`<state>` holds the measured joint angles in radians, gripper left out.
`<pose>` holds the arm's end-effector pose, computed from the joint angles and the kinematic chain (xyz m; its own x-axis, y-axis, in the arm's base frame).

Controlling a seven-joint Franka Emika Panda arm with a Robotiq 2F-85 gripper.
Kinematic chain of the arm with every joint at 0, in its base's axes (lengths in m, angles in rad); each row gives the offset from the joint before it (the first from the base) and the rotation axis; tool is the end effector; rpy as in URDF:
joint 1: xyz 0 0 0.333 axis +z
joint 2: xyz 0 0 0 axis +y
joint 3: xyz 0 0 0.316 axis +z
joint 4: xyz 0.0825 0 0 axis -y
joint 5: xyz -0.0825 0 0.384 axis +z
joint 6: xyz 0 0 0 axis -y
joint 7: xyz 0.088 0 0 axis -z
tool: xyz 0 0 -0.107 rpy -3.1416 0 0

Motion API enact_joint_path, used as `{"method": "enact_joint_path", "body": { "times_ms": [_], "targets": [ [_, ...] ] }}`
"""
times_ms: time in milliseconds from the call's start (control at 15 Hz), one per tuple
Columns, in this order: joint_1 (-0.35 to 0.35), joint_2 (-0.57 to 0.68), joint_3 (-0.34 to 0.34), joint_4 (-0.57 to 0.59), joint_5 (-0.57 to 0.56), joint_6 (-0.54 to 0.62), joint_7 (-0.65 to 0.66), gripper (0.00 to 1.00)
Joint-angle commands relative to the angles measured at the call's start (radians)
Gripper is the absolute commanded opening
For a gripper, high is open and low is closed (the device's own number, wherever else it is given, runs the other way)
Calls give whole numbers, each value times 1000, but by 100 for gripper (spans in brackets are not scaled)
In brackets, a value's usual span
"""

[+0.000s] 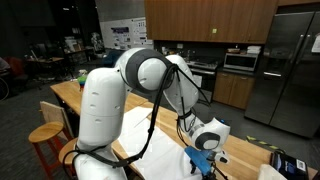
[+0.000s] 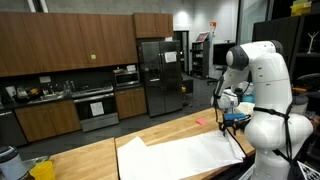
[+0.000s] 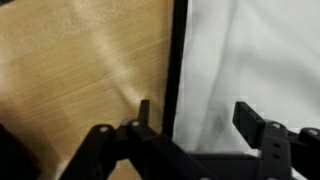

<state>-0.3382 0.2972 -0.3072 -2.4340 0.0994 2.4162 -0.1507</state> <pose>0.3570 -0.2792 0.1693 0.7991 -0.5239 -0.2949 -0.5474 -0.8368 0.0033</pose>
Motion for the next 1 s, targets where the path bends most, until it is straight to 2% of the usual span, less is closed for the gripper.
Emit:
{"method": "enact_joint_path", "body": {
  "times_ms": [0, 467, 933],
  "targets": [
    [-10, 26, -7, 1, -15, 22, 40, 53],
    [-2, 14, -18, 4, -22, 47, 90, 0],
    [20, -87, -127, -27, -169, 219, 274, 1]
  ]
}}
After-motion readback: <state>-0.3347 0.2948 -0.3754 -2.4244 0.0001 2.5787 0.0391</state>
